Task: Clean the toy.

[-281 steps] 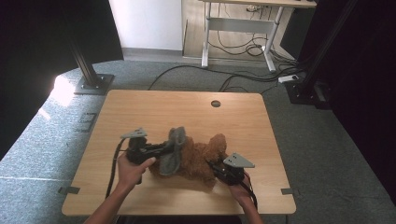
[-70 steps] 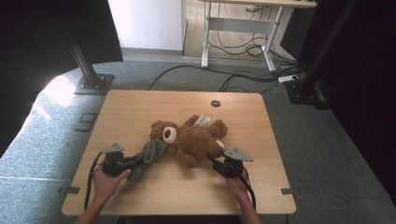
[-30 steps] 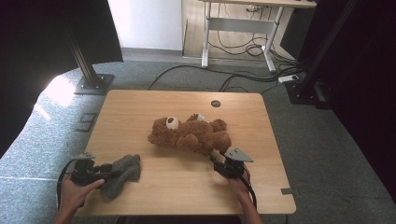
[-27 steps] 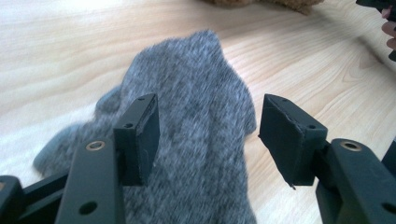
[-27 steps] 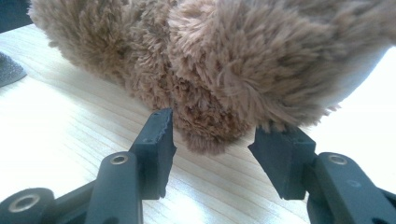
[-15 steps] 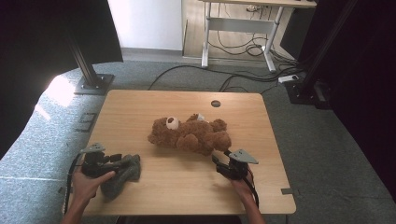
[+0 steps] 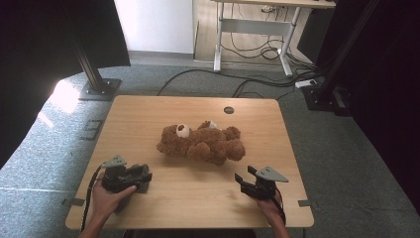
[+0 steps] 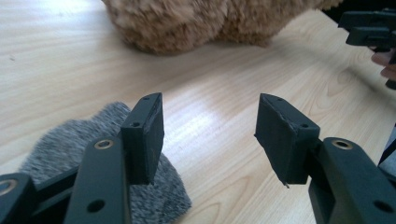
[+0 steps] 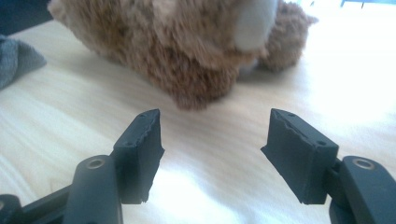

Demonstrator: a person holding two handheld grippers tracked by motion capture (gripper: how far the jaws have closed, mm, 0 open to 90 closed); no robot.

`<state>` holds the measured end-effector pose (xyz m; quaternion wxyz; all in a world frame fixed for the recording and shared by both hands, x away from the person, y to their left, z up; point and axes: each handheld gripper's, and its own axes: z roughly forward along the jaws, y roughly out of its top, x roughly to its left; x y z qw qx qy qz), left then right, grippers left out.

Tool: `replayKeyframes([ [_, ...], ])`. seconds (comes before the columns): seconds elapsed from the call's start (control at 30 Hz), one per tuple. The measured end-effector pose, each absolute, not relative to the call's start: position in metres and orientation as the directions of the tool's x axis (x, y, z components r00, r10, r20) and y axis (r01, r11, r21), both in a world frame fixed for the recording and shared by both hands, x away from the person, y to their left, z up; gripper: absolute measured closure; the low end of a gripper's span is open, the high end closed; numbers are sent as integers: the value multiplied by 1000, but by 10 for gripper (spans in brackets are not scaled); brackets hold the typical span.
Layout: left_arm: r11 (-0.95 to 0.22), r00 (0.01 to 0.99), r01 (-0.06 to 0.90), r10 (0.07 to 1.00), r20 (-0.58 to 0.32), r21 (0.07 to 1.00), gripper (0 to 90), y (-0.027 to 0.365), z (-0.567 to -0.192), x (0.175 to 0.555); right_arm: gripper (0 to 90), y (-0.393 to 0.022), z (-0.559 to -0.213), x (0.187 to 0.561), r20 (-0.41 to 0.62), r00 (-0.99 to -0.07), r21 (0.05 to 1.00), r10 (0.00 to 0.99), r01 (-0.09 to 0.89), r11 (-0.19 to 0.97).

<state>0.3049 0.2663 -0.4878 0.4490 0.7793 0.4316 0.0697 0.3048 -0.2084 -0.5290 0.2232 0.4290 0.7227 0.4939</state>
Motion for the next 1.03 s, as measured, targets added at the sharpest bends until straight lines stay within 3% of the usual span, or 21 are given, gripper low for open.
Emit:
replayKeyframes([
  [0.3, -242, 633, 600, 726, -268, 762, 428, 259, -499, 289, 342, -217, -541, 297, 121, -532, 859, 838, 479, 180],
  [1.03, -251, 639, 590, 726, -254, 767, 429, 259, -500, 289, 319, -209, -545, 302, 97, -546, 844, 832, 488, 222],
])
